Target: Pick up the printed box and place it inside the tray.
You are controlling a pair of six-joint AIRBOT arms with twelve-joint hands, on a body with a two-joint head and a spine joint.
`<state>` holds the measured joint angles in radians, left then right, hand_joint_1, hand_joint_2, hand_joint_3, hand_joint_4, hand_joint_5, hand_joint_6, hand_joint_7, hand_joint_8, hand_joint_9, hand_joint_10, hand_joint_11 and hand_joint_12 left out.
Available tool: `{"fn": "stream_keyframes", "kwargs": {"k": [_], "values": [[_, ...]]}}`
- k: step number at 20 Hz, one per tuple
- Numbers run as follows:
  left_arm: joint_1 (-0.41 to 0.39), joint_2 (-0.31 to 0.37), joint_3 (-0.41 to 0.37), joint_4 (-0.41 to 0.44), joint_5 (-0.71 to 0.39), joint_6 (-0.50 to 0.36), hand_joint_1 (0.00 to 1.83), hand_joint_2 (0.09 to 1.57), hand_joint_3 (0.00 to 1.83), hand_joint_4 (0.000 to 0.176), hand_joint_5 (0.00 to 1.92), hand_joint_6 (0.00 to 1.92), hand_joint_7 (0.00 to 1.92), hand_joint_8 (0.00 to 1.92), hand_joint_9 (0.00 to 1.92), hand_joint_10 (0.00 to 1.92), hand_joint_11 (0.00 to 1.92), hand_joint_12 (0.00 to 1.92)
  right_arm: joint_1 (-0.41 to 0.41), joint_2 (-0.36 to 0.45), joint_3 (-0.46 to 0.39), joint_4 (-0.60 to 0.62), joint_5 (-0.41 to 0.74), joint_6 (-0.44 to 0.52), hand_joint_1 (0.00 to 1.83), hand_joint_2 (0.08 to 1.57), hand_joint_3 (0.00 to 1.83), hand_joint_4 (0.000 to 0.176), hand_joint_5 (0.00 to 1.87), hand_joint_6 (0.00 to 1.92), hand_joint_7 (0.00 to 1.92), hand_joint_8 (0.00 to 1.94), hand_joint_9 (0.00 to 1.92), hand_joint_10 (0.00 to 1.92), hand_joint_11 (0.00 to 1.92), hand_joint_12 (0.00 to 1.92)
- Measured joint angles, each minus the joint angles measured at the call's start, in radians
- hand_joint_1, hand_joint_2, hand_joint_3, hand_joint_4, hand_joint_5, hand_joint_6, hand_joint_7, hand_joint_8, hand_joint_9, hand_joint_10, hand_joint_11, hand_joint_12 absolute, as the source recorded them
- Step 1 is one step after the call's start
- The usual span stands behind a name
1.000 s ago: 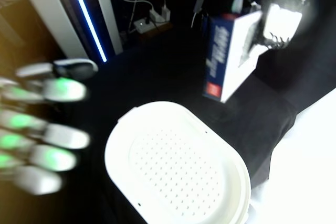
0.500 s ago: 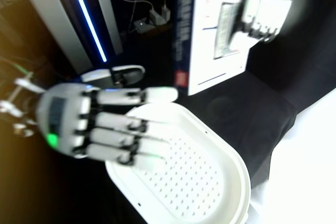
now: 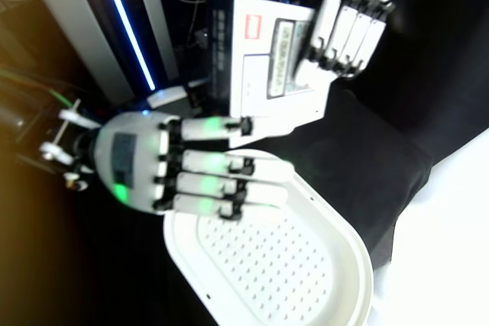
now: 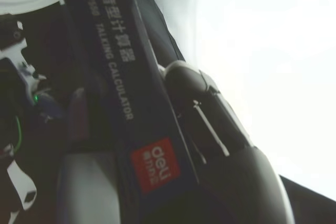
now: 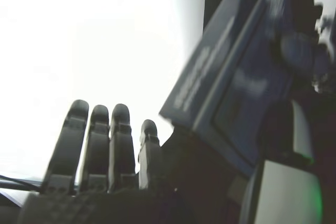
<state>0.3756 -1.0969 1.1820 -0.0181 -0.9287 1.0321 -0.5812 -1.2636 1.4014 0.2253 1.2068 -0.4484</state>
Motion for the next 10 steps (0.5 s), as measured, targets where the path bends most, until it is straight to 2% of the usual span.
{"fn": "stream_keyframes", "kwargs": {"k": [1,2,3,4,5,6,7,8,9,10], "values": [[0.002,-0.001,0.0,-0.003,-0.008,0.0,1.2,1.05,0.0,0.0,1.13,0.72,1.29,0.86,1.33,1.19,1.23,1.51,0.0,-0.003,0.0,0.0,0.004,0.001,0.7,0.77,0.0,0.116,0.12,0.01,0.24,0.0,0.23,0.0,0.0,0.74],[0.003,-0.004,0.0,-0.011,-0.021,0.0,1.19,1.05,0.0,0.0,1.11,0.75,1.28,0.77,1.33,1.12,1.22,1.45,0.0,-0.006,0.0,0.002,0.003,0.001,0.73,0.83,0.01,0.066,0.25,0.04,0.36,0.01,0.36,0.02,0.09,0.82],[0.004,-0.007,0.002,-0.012,-0.027,0.0,1.19,1.05,0.0,0.0,1.11,0.74,1.29,0.89,1.35,1.21,1.25,1.46,0.0,-0.01,0.0,0.006,0.006,0.006,0.76,0.88,0.01,0.008,0.41,0.07,0.51,0.01,0.53,0.03,0.25,0.79],[0.004,-0.01,0.002,-0.015,-0.027,0.0,1.19,1.07,0.0,0.0,1.08,0.8,1.26,1.03,1.35,1.26,1.26,1.47,0.0,-0.013,0.001,0.01,0.013,0.014,0.84,0.95,0.0,0.0,0.61,0.11,0.71,0.02,0.72,0.05,0.43,0.86],[0.006,-0.011,0.002,-0.011,-0.026,0.001,1.19,1.07,0.0,0.0,1.08,0.8,1.25,0.97,1.35,1.18,1.26,1.4,0.0,-0.016,0.001,0.01,0.018,0.027,1.06,1.05,0.01,0.0,0.98,0.69,1.04,0.1,1.07,0.19,0.75,1.03],[0.007,-0.015,0.006,-0.012,-0.026,0.003,1.19,1.05,0.0,0.0,1.12,0.74,1.31,0.94,1.4,1.19,1.32,1.43,0.0,-0.017,0.001,0.001,0.019,0.033,1.15,1.05,0.0,0.0,1.08,0.77,1.34,0.26,1.28,0.71,0.97,1.32],[0.007,-0.016,0.008,-0.011,-0.023,0.01,1.2,1.05,0.0,0.0,1.12,0.73,1.34,0.92,1.43,1.18,1.34,1.41,0.0,-0.017,0.001,-0.002,0.02,0.042,1.17,1.05,0.0,0.0,1.11,0.78,1.4,0.53,1.29,1.09,1.03,1.54],[0.011,-0.016,0.008,-0.013,-0.024,0.013,1.2,1.05,0.0,0.0,1.13,0.72,1.31,0.77,1.4,1.06,1.31,1.31,0.0,-0.016,0.001,-0.011,0.021,0.045,1.18,1.05,0.0,0.0,1.12,0.77,1.3,0.98,1.23,1.44,1.03,1.78],[0.015,-0.016,0.008,-0.02,-0.02,0.002,1.2,1.05,0.0,0.0,1.12,0.73,1.32,0.58,1.41,0.93,1.29,1.22,0.0,-0.017,0.001,-0.019,0.024,0.042,1.18,1.05,0.0,0.0,1.11,0.78,1.24,1.06,1.19,1.43,1.01,1.76],[0.017,-0.016,0.008,-0.027,-0.019,-0.001,1.2,1.04,0.0,0.0,1.14,0.7,1.36,0.46,1.44,0.85,1.31,1.16,0.0,-0.016,0.001,-0.024,0.023,0.039,1.18,1.06,0.0,0.0,1.1,0.79,1.24,1.05,1.21,1.41,1.03,1.75]]}}
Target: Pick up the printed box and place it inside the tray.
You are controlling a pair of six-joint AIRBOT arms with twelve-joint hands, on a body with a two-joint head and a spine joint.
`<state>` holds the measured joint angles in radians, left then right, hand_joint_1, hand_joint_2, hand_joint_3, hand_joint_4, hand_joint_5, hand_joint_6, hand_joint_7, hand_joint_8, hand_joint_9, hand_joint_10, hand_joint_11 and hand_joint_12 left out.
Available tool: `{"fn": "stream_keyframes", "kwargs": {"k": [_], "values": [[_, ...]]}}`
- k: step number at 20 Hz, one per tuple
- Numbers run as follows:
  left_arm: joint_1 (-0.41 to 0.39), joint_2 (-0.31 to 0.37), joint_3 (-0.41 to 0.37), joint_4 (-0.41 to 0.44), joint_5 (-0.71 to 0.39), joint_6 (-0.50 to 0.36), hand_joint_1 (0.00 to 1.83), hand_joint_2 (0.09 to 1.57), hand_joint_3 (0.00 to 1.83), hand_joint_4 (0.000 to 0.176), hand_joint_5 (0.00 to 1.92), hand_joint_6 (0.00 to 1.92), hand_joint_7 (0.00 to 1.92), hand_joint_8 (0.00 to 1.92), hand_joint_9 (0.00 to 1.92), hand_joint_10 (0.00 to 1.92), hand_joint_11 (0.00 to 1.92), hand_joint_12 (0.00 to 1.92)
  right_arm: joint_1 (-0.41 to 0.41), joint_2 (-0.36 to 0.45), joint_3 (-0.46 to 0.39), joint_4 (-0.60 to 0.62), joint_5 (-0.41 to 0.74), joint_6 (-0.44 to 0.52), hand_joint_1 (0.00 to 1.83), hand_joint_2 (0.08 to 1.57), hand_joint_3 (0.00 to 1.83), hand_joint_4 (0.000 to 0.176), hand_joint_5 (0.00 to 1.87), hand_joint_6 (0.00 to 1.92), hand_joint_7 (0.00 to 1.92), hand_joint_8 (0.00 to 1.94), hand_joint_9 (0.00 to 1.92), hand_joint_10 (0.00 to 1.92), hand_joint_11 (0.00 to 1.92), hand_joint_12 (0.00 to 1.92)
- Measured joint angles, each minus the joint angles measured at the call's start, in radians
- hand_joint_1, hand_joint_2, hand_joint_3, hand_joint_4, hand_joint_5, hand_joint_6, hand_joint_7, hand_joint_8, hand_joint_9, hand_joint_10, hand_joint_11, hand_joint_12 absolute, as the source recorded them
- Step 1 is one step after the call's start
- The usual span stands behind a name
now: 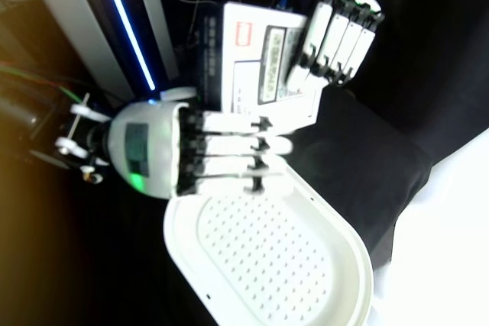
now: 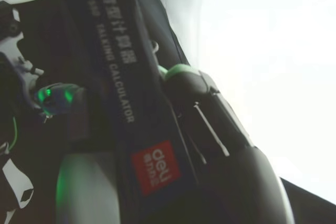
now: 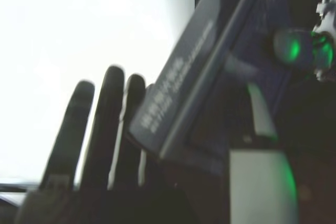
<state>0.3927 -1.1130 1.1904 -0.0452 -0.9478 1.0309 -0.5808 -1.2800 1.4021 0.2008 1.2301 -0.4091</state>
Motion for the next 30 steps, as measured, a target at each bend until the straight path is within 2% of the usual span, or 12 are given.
{"fn": "stream_keyframes", "kwargs": {"k": [4,5,7,12,14,15,19,21,22,26,28,30], "values": [[0.01,0.0,0.0,-0.011,-0.002,0.004,1.26,1.05,0.0,0.0,1.04,0.81,1.21,0.68,1.38,0.25,1.17,0.97,0.0,0.0,-0.005,-0.004,0.002,-0.009,1.17,1.07,0.0,0.0,1.07,0.84,1.33,0.58,1.26,1.13,1.05,1.67],[0.013,0.0,0.0,-0.016,-0.002,0.0,1.16,1.11,0.0,0.0,0.97,0.98,1.06,0.31,1.27,0.13,1.01,0.93,0.0,0.0,-0.01,-0.002,0.001,-0.013,1.17,1.08,0.0,0.0,1.06,0.85,1.34,0.49,1.25,1.04,1.03,1.58],[0.022,0.0,0.0,-0.026,-0.005,-0.011,0.88,1.14,0.0,0.0,0.76,0.15,0.91,0.03,1.02,0.01,0.76,0.88,0.0,0.0,-0.017,0.002,0.001,-0.017,1.18,1.06,0.0,0.0,1.1,0.79,1.26,0.78,1.21,1.25,1.03,1.64],[0.036,0.008,0.006,-0.028,0.002,-0.005,0.61,1.21,0.0,0.0,0.74,0.0,0.9,0.0,0.94,0.0,0.38,1.41,0.0,0.021,-0.04,-0.004,0.005,-0.01,1.17,1.07,0.0,0.0,1.08,0.81,1.19,1.17,1.25,1.47,1.1,1.81],[0.039,0.008,0.006,-0.03,0.011,-0.005,0.52,1.23,0.0,0.0,0.67,0.0,0.84,0.0,0.85,0.0,0.26,1.33,0.0,0.027,-0.042,-0.013,0.007,-0.009,1.18,1.06,0.0,0.0,1.09,0.79,1.2,0.9,1.2,1.22,1.0,1.63],[0.039,0.008,0.006,-0.03,0.008,-0.005,0.5,1.24,0.0,0.0,0.71,0.01,0.86,0.01,0.87,0.01,0.25,1.39,0.0,0.028,-0.042,-0.011,0.01,-0.006,1.26,1.08,0.0,0.0,0.94,0.95,1.18,0.78,1.18,0.67,0.91,1.24],[0.039,0.008,0.008,-0.029,0.009,-0.007,0.49,1.22,0.0,0.0,0.64,0.0,0.85,0.0,0.86,0.0,0.26,1.35,0.0,0.054,-0.044,-0.028,0.01,-0.005,1.25,1.12,0.0,0.0,0.84,1.13,1.11,0.88,1.29,0.28,0.98,1.12],[0.04,0.008,0.009,-0.031,0.008,-0.01,0.49,1.21,0.0,0.0,0.6,0.0,0.91,0.02,0.93,0.04,0.32,1.45,0.008,0.077,-0.044,-0.034,0.006,-0.003,1.24,1.14,0.01,0.0,0.84,1.05,1.02,1.11,1.08,0.82,0.88,1.39],[0.039,0.008,0.01,-0.033,0.008,-0.01,0.49,1.21,0.0,0.0,0.59,0.0,0.92,0.02,0.95,0.05,0.34,1.47,0.017,0.089,-0.044,-0.034,0.0,-0.005,1.16,1.13,0.0,0.0,0.93,1.02,0.99,0.93,0.99,1.03,0.81,1.51],[0.053,0.008,0.017,-0.038,0.003,-0.011,0.47,1.21,0.0,0.0,0.57,0.0,0.84,0.0,0.82,0.02,0.23,1.41,0.026,0.126,-0.053,-0.042,0.0,-0.007,1.24,1.12,0.0,0.0,0.92,0.95,1.03,1.09,1.01,1.18,0.85,1.6],[0.055,0.008,0.018,-0.058,0.005,-0.01,0.44,1.22,0.0,0.0,0.57,0.0,0.78,0.0,0.77,0.0,0.21,1.3,0.026,0.143,-0.053,-0.039,-0.009,-0.008,1.16,1.1,0.0,0.0,0.99,0.95,1.02,1.23,1.05,1.61,1.0,1.88],[0.058,0.014,0.018,-0.063,0.001,-0.01,0.46,1.23,0.0,0.0,0.56,0.0,0.71,0.0,0.71,0.0,0.17,1.26,0.029,0.159,-0.043,-0.036,-0.013,-0.013,1.24,1.12,0.0,0.0,0.93,0.89,1.0,1.22,1.01,1.51,0.91,1.83]]}}
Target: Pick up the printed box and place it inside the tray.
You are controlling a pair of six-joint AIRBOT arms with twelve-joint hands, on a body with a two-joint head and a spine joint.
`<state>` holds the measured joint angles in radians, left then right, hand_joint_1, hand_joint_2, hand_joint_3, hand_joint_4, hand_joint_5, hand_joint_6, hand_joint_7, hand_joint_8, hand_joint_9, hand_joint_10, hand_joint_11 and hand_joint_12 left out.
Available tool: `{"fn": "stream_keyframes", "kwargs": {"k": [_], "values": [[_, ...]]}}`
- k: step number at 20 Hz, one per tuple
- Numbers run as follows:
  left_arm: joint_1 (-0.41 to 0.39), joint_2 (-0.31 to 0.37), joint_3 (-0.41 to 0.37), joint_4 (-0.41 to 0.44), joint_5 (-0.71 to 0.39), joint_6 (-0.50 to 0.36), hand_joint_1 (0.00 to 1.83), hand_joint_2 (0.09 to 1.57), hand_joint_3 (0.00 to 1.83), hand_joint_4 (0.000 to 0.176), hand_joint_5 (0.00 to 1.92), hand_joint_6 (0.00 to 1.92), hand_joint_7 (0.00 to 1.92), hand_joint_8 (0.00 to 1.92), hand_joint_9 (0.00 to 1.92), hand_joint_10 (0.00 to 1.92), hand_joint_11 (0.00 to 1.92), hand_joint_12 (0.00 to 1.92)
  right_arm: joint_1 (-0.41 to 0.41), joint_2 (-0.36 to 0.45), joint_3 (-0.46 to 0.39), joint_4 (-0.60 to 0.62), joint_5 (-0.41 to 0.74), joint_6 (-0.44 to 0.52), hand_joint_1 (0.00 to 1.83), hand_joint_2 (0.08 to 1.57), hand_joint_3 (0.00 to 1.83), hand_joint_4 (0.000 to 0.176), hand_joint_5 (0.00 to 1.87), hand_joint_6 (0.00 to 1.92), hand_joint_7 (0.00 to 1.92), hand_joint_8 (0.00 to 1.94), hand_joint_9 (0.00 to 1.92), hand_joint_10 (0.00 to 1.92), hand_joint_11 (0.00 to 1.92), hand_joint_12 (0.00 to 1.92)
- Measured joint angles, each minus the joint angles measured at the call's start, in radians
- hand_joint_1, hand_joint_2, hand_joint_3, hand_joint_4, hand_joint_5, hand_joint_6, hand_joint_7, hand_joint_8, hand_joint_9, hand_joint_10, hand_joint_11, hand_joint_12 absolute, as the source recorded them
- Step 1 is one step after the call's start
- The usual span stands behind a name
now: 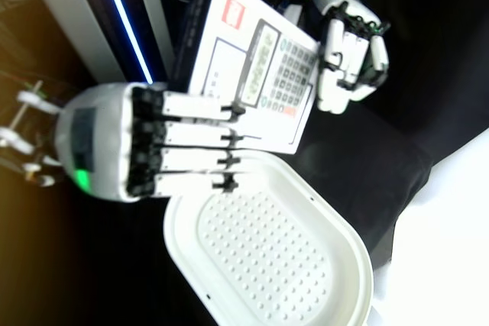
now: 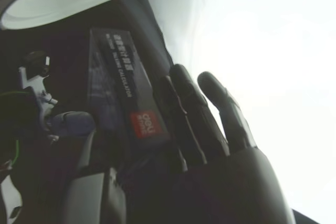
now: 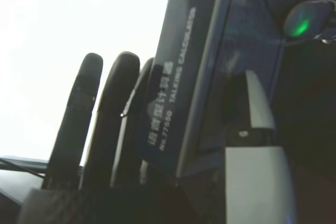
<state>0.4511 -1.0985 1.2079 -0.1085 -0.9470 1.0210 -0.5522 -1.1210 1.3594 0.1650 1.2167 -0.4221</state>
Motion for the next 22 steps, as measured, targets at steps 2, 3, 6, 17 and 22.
{"fn": "stream_keyframes", "kwargs": {"k": [2,3,6,17,22], "values": [[0.008,0.0,0.001,-0.014,0.0,-0.001,0.47,1.24,0.0,0.0,0.56,0.0,0.73,0.0,0.7,0.0,0.12,1.29,0.016,0.024,0.004,-0.002,-0.03,-0.035,1.25,1.12,0.0,0.0,0.93,0.91,1.03,1.13,1.03,1.41,0.89,1.78],[0.013,0.002,0.001,-0.013,0.0,-0.014,0.46,1.24,0.0,0.0,0.55,0.0,0.73,0.0,0.7,0.0,0.13,1.3,0.018,0.035,0.004,-0.008,-0.034,-0.055,1.26,1.12,0.0,0.0,0.92,0.89,1.04,1.14,1.05,1.39,0.91,1.74],[0.029,0.032,-0.004,0.011,0.004,-0.045,0.36,1.22,0.0,0.0,0.55,0.0,0.7,0.0,0.65,0.0,0.12,1.32,0.03,0.057,0.004,0.002,-0.039,-0.095,1.25,1.09,0.0,0.0,0.98,0.87,1.1,0.98,1.11,1.18,0.95,1.63],[0.076,0.081,-0.025,-0.016,-0.019,-0.065,0.12,0.98,0.0,0.062,0.0,0.0,0.0,0.0,0.0,0.0,0.0,0.0,0.061,0.117,0.005,-0.013,-0.035,-0.159,1.17,1.1,0.0,0.0,0.99,0.95,1.12,1.38,1.22,1.68,1.21,1.92],[0.126,0.107,-0.044,-0.021,-0.063,-0.1,0.14,1.03,0.01,0.112,0.0,0.0,0.0,0.0,0.0,0.0,0.0,0.0,0.173,0.12,-0.008,-0.126,-0.11,-0.235,1.17,1.09,0.0,0.0,1.03,0.89,1.05,1.29,1.18,1.59,1.14,1.85]]}}
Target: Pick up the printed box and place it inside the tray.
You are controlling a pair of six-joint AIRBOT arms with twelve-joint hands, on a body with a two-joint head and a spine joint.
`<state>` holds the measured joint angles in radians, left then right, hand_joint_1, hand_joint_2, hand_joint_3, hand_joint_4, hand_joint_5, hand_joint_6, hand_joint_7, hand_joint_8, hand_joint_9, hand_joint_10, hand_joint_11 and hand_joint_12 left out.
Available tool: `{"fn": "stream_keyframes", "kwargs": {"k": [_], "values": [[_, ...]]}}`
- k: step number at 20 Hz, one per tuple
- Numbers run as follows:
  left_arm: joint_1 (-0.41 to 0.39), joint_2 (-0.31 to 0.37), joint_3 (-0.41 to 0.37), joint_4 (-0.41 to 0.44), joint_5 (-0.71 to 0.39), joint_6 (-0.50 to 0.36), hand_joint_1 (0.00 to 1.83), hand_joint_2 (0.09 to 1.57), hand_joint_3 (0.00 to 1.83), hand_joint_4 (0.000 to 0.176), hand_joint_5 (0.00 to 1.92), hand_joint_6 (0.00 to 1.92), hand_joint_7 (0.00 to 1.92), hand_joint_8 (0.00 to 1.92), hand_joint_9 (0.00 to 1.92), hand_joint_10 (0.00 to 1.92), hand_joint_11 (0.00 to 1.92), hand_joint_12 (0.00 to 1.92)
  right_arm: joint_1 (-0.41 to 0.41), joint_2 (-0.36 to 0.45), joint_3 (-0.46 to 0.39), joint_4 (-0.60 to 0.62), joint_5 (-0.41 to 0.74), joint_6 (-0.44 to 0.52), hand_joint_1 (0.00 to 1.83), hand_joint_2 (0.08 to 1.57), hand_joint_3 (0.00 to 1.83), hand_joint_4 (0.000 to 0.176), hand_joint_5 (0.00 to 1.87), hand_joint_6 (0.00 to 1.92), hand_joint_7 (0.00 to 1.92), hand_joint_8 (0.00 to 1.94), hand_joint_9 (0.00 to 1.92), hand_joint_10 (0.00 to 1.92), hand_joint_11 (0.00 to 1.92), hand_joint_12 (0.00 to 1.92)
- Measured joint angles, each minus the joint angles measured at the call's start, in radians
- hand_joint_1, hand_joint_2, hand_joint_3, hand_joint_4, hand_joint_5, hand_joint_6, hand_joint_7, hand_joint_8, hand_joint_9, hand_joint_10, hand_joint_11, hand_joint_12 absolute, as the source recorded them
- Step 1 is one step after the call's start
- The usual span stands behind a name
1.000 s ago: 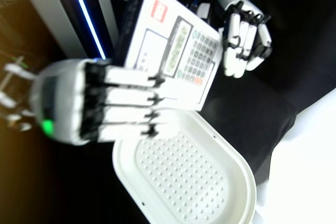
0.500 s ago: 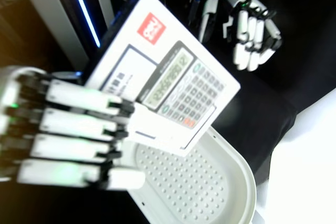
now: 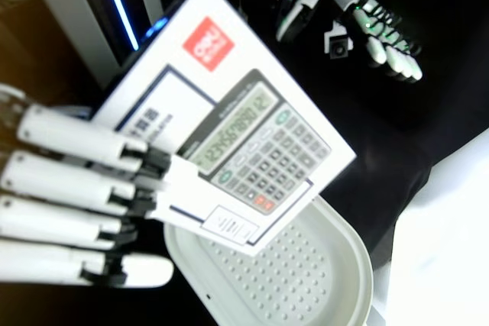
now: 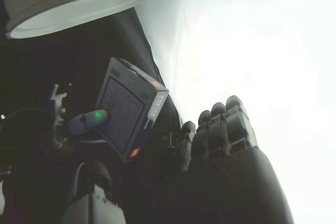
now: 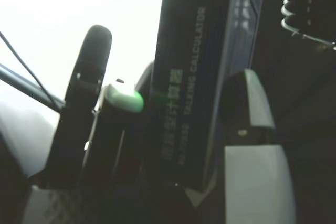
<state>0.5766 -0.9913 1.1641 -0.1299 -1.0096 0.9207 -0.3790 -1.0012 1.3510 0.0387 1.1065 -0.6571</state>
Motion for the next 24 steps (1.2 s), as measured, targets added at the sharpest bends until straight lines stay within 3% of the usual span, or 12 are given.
{"fn": "stream_keyframes", "kwargs": {"k": [2,3,4,5,7,9,12,15,16,19,22,24], "values": [[0.03,0.018,-0.008,-0.016,-0.027,0.0,0.11,1.03,0.01,0.083,0.0,0.0,0.0,0.0,0.0,0.0,0.0,0.0,0.027,-0.001,-0.037,-0.004,-0.044,-0.129,1.17,1.08,0.0,0.0,1.06,0.86,0.98,1.57,1.18,1.83,1.22,1.92],[0.039,0.021,-0.008,-0.031,-0.033,-0.001,0.08,1.02,0.0,0.107,0.0,0.0,0.0,0.0,0.0,0.0,0.0,0.0,0.031,-0.003,-0.043,-0.005,-0.057,-0.151,1.18,1.07,0.0,0.0,1.07,0.84,0.99,1.8,1.27,1.9,1.34,1.92],[0.043,0.022,-0.013,-0.047,-0.04,0.0,0.09,1.02,0.0,0.108,0.0,0.0,0.0,0.0,0.0,0.0,0.0,0.0,0.031,-0.005,-0.045,-0.009,-0.059,-0.163,1.18,1.06,0.0,0.0,1.09,0.81,1.0,1.89,1.32,1.92,1.39,1.92],[0.054,0.024,-0.019,-0.05,-0.061,-0.002,0.09,1.02,0.0,0.118,0.0,0.0,0.0,0.0,0.0,0.0,0.0,0.0,0.033,-0.004,-0.047,-0.008,-0.066,-0.183,1.18,1.06,0.0,0.0,1.08,0.82,0.95,1.93,1.17,1.92,1.22,1.92],[0.074,0.033,-0.042,-0.04,-0.096,-0.002,0.13,0.99,0.0,0.157,0.0,0.0,0.0,0.0,0.0,0.0,0.02,0.01,0.033,-0.003,-0.047,-0.002,-0.071,-0.208,1.17,1.09,0.0,0.0,1.03,0.91,0.96,1.7,0.99,1.88,1.05,1.92],[0.093,0.037,-0.056,-0.029,-0.129,-0.003,0.1,1.01,0.0,0.151,0.0,0.0,0.0,0.0,0.0,0.0,0.03,0.02,0.033,-0.002,-0.05,-0.006,-0.072,-0.248,1.17,1.09,0.0,0.0,1.02,0.92,0.96,1.72,0.99,1.9,1.05,1.92],[0.134,0.061,-0.082,-0.026,-0.182,-0.002,0.08,1.0,0.0,0.175,0.0,0.0,0.0,0.0,0.0,0.0,0.01,0.0,0.034,0.002,-0.093,-0.011,-0.072,-0.381,1.15,1.1,0.0,0.0,1.0,0.97,1.01,1.14,1.08,1.26,0.99,1.59],[0.152,0.071,-0.092,-0.041,-0.245,-0.002,0.06,1.01,0.0,0.174,0.0,0.0,0.0,0.0,0.0,0.0,0.02,0.01,0.034,-0.004,-0.1,-0.032,-0.078,-0.406,1.27,1.09,0.0,0.0,1.01,0.73,1.06,1.1,1.08,1.01,0.93,1.41],[0.154,0.071,-0.093,-0.041,-0.251,-0.002,0.04,1.02,0.0,0.175,0.0,0.0,0.0,0.0,0.0,0.0,0.01,0.01,0.034,-0.004,-0.097,-0.03,-0.084,-0.409,1.27,1.11,0.0,0.0,1.0,0.71,1.03,1.18,1.05,1.08,0.9,1.44],[0.175,0.07,-0.096,-0.038,-0.257,-0.002,0.05,1.03,0.01,0.128,0.0,0.0,0.0,0.0,0.0,0.0,0.01,0.01,0.034,-0.004,-0.074,-0.027,-0.108,-0.412,1.25,1.15,0.0,0.0,0.94,0.77,0.94,1.34,0.92,1.36,0.81,1.58],[0.186,0.07,-0.1,-0.047,-0.263,-0.003,0.04,1.05,0.0,0.125,0.0,0.0,0.02,0.0,0.0,0.0,0.05,0.04,0.034,-0.023,-0.03,-0.009,-0.141,-0.414,1.18,1.08,0.0,0.0,1.04,0.87,1.04,1.2,1.01,1.33,0.93,1.57],[0.201,0.062,-0.1,-0.059,-0.275,-0.003,0.08,1.02,0.0,0.129,0.0,0.0,0.04,0.0,0.0,0.0,0.0,0.3,0.035,-0.053,0.003,0.017,-0.204,-0.415,1.18,1.08,0.0,0.0,1.04,0.87,1.07,1.28,1.01,1.42,0.94,1.71]]}}
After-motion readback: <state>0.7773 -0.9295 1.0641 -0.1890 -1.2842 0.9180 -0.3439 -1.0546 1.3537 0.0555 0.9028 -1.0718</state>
